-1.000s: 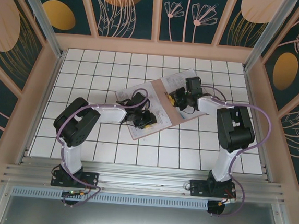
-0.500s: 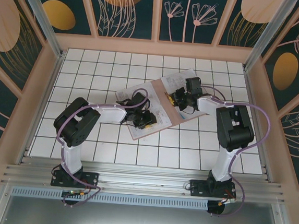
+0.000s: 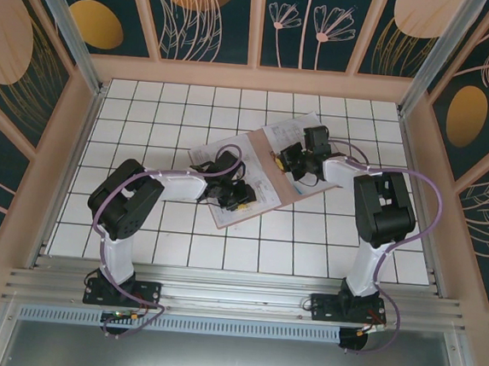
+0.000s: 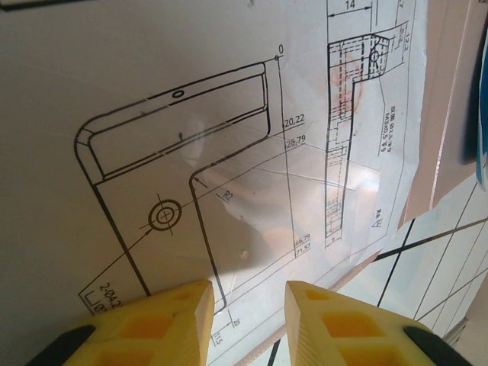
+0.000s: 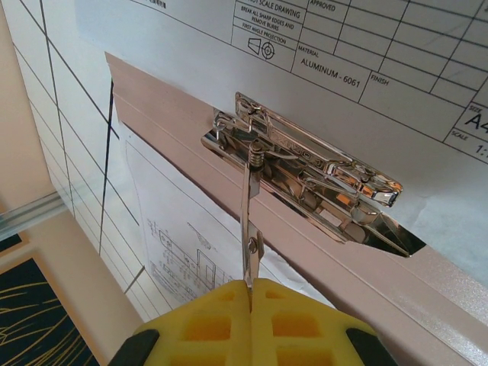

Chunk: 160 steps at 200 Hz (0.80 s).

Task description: Put the files into the folder

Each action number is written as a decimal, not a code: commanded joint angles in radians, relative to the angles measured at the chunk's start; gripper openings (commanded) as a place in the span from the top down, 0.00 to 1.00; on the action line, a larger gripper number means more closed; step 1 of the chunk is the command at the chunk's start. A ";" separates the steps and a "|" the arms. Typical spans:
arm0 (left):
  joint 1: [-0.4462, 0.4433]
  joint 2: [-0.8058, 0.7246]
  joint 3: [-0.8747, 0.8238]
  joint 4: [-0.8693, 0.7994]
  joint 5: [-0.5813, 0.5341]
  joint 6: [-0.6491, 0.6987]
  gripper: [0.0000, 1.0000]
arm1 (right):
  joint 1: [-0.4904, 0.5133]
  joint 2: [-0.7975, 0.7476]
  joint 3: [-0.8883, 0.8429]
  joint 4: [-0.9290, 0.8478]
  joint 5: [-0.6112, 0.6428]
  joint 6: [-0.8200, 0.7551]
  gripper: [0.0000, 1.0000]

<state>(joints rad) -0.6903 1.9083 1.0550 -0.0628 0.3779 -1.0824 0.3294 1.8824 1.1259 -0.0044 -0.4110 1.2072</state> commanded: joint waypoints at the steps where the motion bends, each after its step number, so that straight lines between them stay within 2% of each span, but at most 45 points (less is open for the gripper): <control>1: -0.007 0.020 -0.022 -0.034 -0.008 -0.034 0.68 | -0.012 0.009 -0.017 -0.026 -0.004 -0.040 1.00; 56: 0.000 0.006 -0.058 -0.017 -0.011 -0.072 0.70 | -0.044 0.024 -0.118 0.006 -0.026 -0.102 1.00; 105: 0.008 -0.017 -0.101 -0.012 -0.028 -0.091 0.71 | -0.063 0.029 -0.210 0.027 0.002 -0.135 1.00; 160: 0.009 -0.032 -0.126 -0.012 -0.037 -0.103 0.71 | -0.084 0.047 -0.235 0.007 0.040 -0.190 1.00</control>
<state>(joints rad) -0.6865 1.8782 0.9741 0.0345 0.3737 -1.1675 0.2779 1.8763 0.9512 0.2035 -0.4854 1.0554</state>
